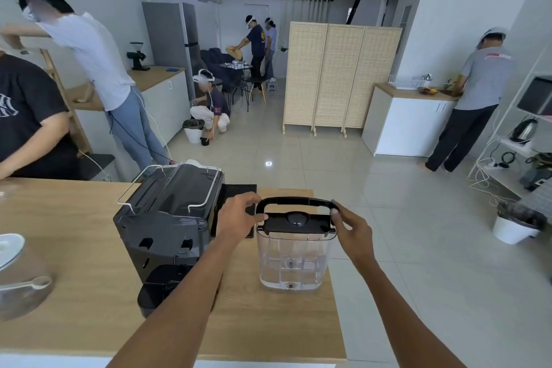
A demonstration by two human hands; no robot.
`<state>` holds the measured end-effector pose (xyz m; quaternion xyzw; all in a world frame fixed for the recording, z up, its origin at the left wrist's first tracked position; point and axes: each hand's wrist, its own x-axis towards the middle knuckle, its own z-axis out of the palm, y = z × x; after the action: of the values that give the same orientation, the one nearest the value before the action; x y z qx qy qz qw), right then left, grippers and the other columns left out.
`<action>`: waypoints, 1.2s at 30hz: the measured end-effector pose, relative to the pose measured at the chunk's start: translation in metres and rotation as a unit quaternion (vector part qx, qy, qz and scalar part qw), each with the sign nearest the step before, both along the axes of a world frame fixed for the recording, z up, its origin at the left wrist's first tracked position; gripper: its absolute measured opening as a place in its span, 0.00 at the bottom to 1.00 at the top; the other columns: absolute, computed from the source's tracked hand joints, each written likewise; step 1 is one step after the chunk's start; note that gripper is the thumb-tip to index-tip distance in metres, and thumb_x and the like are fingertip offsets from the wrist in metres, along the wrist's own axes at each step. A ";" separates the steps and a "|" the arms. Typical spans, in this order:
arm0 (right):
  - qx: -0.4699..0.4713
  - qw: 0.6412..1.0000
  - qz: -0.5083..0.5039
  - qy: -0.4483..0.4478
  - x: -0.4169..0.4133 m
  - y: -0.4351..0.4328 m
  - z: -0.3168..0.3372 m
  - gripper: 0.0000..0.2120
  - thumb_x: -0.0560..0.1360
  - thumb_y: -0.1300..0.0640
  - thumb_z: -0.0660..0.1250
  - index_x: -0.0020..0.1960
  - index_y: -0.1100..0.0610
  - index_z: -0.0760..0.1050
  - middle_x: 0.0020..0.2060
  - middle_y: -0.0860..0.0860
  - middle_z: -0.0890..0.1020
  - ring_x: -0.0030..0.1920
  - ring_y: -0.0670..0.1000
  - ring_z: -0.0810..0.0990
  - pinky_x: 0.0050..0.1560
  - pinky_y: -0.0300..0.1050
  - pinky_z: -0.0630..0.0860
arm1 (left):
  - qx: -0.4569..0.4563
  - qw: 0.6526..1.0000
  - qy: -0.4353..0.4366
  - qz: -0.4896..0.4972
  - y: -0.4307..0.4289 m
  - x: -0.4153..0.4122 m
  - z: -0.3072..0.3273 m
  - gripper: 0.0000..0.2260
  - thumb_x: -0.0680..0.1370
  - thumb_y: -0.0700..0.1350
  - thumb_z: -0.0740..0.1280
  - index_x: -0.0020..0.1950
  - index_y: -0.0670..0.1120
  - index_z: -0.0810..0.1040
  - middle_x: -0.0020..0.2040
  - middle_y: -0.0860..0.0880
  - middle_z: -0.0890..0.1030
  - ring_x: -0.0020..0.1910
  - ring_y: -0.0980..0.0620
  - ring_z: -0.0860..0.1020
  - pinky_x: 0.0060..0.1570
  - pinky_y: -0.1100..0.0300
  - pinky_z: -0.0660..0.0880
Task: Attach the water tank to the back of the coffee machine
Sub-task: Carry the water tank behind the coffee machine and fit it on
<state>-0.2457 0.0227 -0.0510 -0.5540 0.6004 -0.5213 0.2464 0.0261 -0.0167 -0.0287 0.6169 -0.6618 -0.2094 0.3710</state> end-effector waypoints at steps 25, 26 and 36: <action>-0.008 1.000 0.023 0.017 0.001 0.016 -0.015 0.19 0.80 0.41 0.62 0.67 0.44 0.80 0.61 0.41 0.82 0.64 0.44 0.77 0.67 0.46 0.74 | -0.001 0.998 -0.011 -0.068 0.036 -0.002 -0.010 0.19 0.79 0.61 0.67 0.68 0.58 0.81 0.79 0.48 0.69 0.76 0.49 0.70 0.67 0.50 0.71; -0.012 1.000 0.016 0.019 0.002 0.017 -0.017 0.19 0.80 0.41 0.62 0.67 0.45 0.80 0.60 0.43 0.83 0.64 0.45 0.77 0.67 0.47 0.75 | -0.008 0.998 -0.015 -0.063 0.037 -0.002 -0.012 0.18 0.79 0.61 0.67 0.66 0.57 0.82 0.79 0.48 0.69 0.74 0.50 0.73 0.63 0.54 0.71; 0.073 0.975 0.092 0.188 0.000 0.010 -0.032 0.27 0.83 0.44 0.60 0.81 0.43 0.60 0.72 0.54 0.72 0.69 0.53 0.74 0.62 0.39 0.67 | 0.076 0.987 -0.064 -0.123 0.034 -0.004 -0.038 0.26 0.83 0.59 0.60 0.81 0.59 0.61 0.85 0.46 0.51 0.81 0.44 0.60 0.71 0.45 0.68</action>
<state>-0.2454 0.0330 -0.0831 -0.6757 0.6190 -0.3376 0.2152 0.0224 0.0173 -0.0666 0.5692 -0.7371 -0.2633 0.2516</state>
